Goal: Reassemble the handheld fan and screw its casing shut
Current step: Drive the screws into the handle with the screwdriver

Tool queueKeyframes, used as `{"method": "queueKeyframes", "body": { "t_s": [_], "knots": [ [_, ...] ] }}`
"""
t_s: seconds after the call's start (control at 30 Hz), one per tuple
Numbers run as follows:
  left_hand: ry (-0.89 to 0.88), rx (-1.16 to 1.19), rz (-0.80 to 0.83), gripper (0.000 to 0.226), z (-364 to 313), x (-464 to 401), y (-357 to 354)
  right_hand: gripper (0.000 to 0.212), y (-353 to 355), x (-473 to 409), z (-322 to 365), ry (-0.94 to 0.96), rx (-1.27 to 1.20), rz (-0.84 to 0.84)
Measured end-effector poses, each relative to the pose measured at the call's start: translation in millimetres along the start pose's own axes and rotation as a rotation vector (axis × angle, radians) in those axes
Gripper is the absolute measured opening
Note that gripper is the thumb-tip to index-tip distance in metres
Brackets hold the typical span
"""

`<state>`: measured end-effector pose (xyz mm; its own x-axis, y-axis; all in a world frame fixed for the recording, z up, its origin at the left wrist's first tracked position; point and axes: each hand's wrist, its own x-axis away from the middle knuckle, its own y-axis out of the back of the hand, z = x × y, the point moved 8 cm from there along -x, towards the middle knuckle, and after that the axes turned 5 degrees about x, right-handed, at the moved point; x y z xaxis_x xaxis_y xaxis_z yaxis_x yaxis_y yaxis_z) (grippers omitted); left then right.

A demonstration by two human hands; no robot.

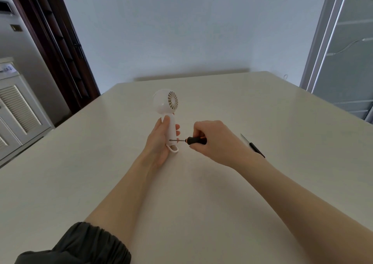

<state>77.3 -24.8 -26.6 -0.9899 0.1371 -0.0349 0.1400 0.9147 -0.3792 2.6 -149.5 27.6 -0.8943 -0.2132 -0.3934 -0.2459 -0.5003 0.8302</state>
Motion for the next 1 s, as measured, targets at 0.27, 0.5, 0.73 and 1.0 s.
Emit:
{"method": "queueKeyframes", "body": {
  "t_s": [0.27, 0.5, 0.73, 1.0],
  "knots": [
    [-0.012, -0.021, 0.007, 0.025, 0.2, 0.9, -1.8, 0.039, -8.7, -1.4, -8.0, -0.074, 0.055, 0.086],
    [-0.01, -0.012, 0.008, 0.024, 0.4, 1.8, -0.5, 0.028, -5.2, 0.3, -4.9, 0.006, 0.01, 0.053],
    [-0.006, -0.022, 0.007, 0.025, 1.4, 0.4, -0.1, 0.014, -0.9, -0.3, -0.6, 0.036, 0.028, -0.007],
    [-0.008, -0.047, -0.004, 0.027, 1.2, 0.7, 0.0, 0.031, 0.7, -1.4, -7.8, -0.025, 0.117, 0.031]
  ]
}}
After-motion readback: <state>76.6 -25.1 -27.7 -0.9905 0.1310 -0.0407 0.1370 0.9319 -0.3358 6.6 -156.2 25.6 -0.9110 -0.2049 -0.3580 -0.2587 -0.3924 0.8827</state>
